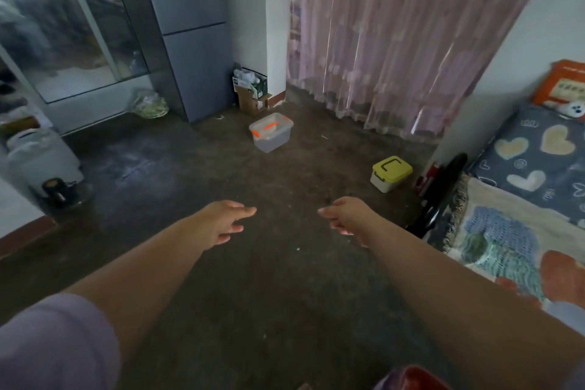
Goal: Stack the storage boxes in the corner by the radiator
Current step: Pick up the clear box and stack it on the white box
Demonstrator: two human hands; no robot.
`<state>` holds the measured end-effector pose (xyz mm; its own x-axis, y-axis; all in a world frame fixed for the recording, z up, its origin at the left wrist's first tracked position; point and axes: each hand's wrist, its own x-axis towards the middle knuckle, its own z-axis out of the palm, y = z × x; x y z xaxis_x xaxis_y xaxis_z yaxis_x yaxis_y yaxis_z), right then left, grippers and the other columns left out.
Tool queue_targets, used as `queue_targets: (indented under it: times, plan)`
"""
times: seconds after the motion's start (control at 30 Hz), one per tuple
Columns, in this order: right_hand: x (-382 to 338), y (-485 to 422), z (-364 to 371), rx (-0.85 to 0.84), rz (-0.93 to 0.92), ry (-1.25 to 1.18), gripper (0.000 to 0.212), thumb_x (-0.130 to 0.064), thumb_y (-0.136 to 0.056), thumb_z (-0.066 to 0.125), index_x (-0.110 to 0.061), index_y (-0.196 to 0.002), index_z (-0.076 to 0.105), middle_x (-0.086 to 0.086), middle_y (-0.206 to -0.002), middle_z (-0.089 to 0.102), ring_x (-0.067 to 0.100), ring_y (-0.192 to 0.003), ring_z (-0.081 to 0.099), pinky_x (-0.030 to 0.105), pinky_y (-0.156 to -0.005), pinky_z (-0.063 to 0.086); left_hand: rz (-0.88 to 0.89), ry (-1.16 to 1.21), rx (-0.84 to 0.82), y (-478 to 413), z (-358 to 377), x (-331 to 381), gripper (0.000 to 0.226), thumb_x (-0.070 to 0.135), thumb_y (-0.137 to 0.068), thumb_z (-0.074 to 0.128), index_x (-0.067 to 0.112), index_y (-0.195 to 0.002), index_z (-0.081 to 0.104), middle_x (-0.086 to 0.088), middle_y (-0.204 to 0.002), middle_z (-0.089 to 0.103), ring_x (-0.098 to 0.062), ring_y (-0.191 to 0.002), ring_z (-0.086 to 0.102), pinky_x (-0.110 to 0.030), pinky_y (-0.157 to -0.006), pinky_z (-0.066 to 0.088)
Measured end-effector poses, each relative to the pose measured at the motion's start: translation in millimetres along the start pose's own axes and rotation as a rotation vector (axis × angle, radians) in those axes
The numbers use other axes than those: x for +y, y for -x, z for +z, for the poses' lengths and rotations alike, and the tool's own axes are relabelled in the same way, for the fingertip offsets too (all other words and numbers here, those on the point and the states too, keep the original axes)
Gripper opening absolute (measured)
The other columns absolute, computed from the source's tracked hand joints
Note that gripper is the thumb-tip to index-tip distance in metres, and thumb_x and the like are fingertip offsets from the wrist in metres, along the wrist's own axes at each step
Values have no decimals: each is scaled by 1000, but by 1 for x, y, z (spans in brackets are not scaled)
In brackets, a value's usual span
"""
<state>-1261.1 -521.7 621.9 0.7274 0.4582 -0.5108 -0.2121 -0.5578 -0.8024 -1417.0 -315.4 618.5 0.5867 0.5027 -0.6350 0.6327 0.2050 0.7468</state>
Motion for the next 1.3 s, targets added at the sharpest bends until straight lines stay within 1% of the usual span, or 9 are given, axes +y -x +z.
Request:
queue_targets:
  times: [0.27,0.37,0.57,0.73,0.93,1.0,1.1,1.2,1.3]
  plan:
    - [-87,-163,-47,-22,-21,28,65,-19,-85,72,0,-139,41,25,-125,58,25,-93,55,36,-80,44,-29,37,27,-135,14,113,47,30,-82,72,21,-125,57,7,-126,57,-15,-107,61,-35,-96,41]
    - [-112,-232,-52,-29,7,43,64,-21,-85,72,0,-137,41,23,-125,58,26,-96,57,36,-83,46,-52,33,19,-201,12,148,43,31,-83,71,22,-123,57,6,-123,56,-16,-107,61,-37,-100,41]
    - [-186,-379,-68,22,36,16,64,-22,-84,73,-1,-136,43,19,-123,58,25,-95,57,39,-83,47,-77,30,-7,-346,-11,252,39,30,-82,72,22,-117,58,7,-116,58,-15,-104,61,-34,-89,39]
    - [-243,-468,-87,61,32,-32,63,-19,-82,74,0,-135,44,18,-108,58,21,-81,53,31,-66,39,-45,23,15,-434,-24,338,37,30,-80,73,24,-113,59,8,-117,61,-14,-101,61,-32,-85,39]
    - [-292,-587,-117,53,51,-26,58,-20,-83,74,-1,-131,47,20,-108,60,22,-85,54,34,-72,41,-68,0,-9,-542,-15,417,38,31,-79,74,24,-114,59,6,-120,61,-15,-104,62,-36,-91,44]
    - [-305,-631,-128,34,66,-11,57,-19,-82,75,-3,-130,48,15,-102,57,21,-81,52,31,-66,40,-65,-5,-7,-577,-7,436,41,31,-82,72,21,-120,58,2,-119,60,-16,-104,61,-32,-79,46]
    - [-332,-703,-151,-39,75,24,46,-18,-82,74,-8,-119,50,13,-92,56,18,-68,50,27,-59,37,-61,9,28,-632,7,472,45,29,-84,69,10,-123,59,-8,-97,63,-18,-81,60,-24,-55,39]
    - [-363,-765,-173,-107,58,43,28,-15,-81,74,-12,-99,53,11,-82,51,15,-59,45,24,-54,33,-70,-3,107,-672,12,510,43,27,-87,66,6,-124,58,-21,-102,64,-22,-76,57,-23,-49,38]
    - [-402,-834,-191,-163,23,125,22,-16,-82,73,-14,-82,51,10,-75,49,15,-60,43,23,-54,32,-67,113,186,-717,14,553,36,20,-86,68,6,-119,60,-11,-80,58,-16,-60,49,-13,-33,33]
